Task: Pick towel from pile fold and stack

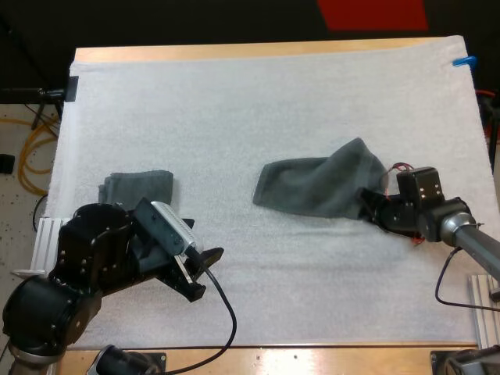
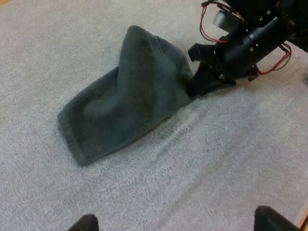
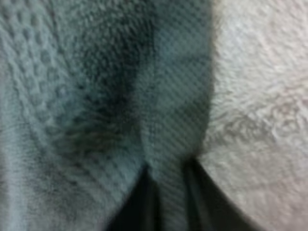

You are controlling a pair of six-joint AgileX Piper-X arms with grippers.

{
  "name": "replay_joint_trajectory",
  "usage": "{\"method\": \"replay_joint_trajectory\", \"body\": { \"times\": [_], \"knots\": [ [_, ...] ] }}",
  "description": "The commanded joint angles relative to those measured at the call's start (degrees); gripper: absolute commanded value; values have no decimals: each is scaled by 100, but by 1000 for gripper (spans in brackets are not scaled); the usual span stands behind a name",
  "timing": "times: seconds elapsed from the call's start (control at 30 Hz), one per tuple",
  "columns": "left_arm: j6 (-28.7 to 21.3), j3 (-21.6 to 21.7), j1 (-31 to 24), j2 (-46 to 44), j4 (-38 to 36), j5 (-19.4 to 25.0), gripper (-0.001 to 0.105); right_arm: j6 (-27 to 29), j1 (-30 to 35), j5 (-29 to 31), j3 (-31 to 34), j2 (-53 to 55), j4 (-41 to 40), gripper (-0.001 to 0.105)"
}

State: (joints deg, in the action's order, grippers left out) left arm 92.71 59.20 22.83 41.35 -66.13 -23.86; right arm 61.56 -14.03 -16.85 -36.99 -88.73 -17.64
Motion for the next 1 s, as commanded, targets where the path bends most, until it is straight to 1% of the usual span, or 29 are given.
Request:
{"method": "replay_joint_trajectory", "body": {
  "times": [0.0, 0.03, 0.17, 0.2, 0.23, 0.3, 0.4, 0.43, 0.5, 0.67, 0.83, 0.93, 0.97],
  "knots": [
    [-30, 0, 33, -18, 55, -45, 62, 297, -27, 138, 45, 104, -321, 0],
    [-40, 0, 33, 2, 71, -45, 62, 437, -32, 181, 45, 177, -403, 0],
    [-33, 0, 33, 204, 182, -45, 62, 1269, -29, 594, 45, 722, -1356, 0],
    [-33, 0, 33, 316, 227, -45, 62, 1521, -29, 623, 45, 903, -1636, 0],
    [-33, 0, 33, 386, 262, -48, 62, 1607, -29, 623, 45, 997, -1744, 0],
    [-33, 0, 33, 658, 443, -171, 62, 1894, -29, 637, 45, 1322, -2227, 0],
    [0, 0, 33, 1115, 811, -420, 62, 1973, -29, 636, 45, 1654, -2619, 0],
    [4, 0, 33, 1195, 899, -457, 62, 1975, -29, 636, 45, 1717, -2694, 0],
    [1, 0, 33, 1634, 1177, -555, 62, 1975, -29, 636, 45, 1913, -2860, 0],
    [36, 0, 96, 2502, 1477, -554, 62, 1975, -29, 636, 45, 2153, -3083, 0],
    [96, 0, 535, 3484, 1983, -552, 62, 1975, -29, 636, 45, 2169, -3117, 0],
    [296, 0, 870, 4037, 2405, -374, 62, 1975, -29, 636, 45, 2169, -3118, 0],
    [307, 0, 971, 4230, 2541, -211, 62, 1975, -29, 636, 45, 2169, -3129, 0]
  ]
}}
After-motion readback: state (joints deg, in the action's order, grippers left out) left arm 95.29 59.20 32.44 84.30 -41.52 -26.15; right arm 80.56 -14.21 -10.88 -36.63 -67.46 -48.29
